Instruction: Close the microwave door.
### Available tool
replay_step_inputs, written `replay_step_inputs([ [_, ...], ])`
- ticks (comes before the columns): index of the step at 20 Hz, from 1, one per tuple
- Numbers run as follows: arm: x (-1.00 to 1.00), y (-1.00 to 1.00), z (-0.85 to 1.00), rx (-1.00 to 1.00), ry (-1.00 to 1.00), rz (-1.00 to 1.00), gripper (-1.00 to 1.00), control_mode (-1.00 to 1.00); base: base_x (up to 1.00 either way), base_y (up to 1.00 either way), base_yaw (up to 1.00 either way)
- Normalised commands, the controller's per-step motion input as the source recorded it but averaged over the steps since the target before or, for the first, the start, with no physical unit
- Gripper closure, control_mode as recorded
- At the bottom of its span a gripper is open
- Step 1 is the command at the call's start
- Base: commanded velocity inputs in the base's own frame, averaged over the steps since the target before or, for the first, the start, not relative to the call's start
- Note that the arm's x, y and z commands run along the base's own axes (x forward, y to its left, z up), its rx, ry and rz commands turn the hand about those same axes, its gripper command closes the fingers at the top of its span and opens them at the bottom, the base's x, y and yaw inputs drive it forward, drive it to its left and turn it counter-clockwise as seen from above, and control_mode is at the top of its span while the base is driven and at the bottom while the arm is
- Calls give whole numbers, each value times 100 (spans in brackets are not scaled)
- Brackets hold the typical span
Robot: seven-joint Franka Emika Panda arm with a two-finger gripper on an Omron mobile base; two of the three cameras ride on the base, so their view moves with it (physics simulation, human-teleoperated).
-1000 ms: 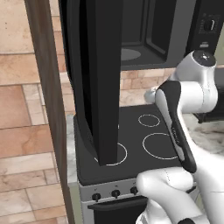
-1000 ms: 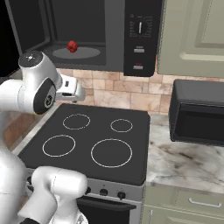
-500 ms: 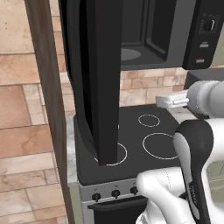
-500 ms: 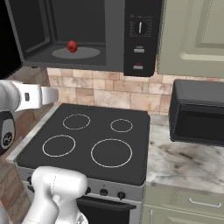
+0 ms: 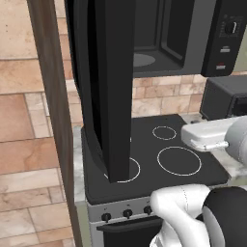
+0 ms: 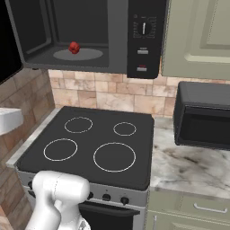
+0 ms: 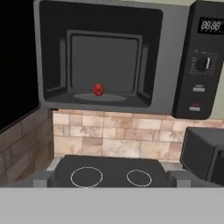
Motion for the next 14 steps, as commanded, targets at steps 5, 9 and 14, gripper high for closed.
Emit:
replay_step_inputs([
  [5, -100, 9, 2, 1, -4, -9, -100, -100, 0, 0, 0],
  [9, -100, 23, 1, 0, -6, -6, -100, -100, 0, 0, 0],
  [14, -62, 78, 0, -3, -3, -8, -100, -100, 0, 0, 0],
])
